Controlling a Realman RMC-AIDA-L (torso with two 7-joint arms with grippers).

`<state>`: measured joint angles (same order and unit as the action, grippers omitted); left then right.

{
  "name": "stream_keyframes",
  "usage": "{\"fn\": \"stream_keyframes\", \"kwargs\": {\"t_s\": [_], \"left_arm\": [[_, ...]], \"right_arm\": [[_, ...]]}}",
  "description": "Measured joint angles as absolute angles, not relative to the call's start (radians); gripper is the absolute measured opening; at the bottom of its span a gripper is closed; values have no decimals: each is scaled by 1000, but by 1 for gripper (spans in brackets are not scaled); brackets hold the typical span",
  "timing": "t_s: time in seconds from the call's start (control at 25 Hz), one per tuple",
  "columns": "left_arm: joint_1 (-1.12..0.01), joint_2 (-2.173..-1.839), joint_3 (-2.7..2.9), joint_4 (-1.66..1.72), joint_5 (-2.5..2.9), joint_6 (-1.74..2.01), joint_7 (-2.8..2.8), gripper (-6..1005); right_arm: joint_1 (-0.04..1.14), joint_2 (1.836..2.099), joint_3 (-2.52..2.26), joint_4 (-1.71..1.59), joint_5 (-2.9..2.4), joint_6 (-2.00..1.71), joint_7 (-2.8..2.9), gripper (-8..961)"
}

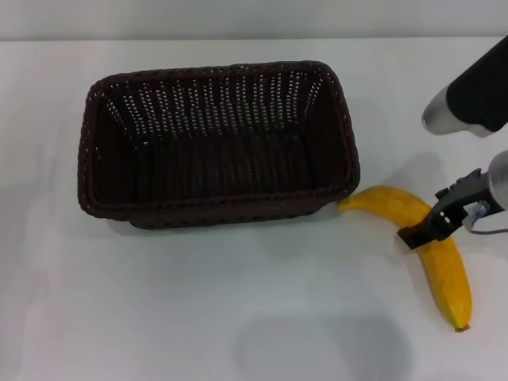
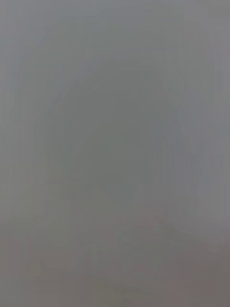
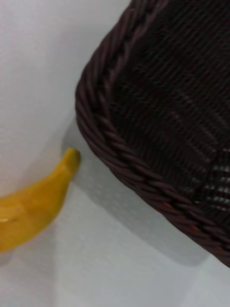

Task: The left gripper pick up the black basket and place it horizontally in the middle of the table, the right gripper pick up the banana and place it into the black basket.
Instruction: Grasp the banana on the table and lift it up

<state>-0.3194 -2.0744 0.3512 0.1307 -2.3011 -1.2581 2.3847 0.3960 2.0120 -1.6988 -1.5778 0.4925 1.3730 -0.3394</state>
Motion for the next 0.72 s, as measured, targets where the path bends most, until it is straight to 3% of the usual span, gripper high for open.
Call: {"fn": "stream_keyframes", "kwargs": {"t_s": [0.4,0.6,0.72], "left_arm": [[-323,-2075,352,131,-2301,-1258,2381,778],[-322,-2075,351,133,-2303,-1259,2381,778],[-323,-2075,351,133,-2307,-1265,2380,778]], "right_arm": [[414,2013,-1706,-1523,492,1362,-376,843],[414,2011,-1697,-1514,478,1363,-394,643],[417,2011,-1690,-1502,471,1358,-402,591]]}}
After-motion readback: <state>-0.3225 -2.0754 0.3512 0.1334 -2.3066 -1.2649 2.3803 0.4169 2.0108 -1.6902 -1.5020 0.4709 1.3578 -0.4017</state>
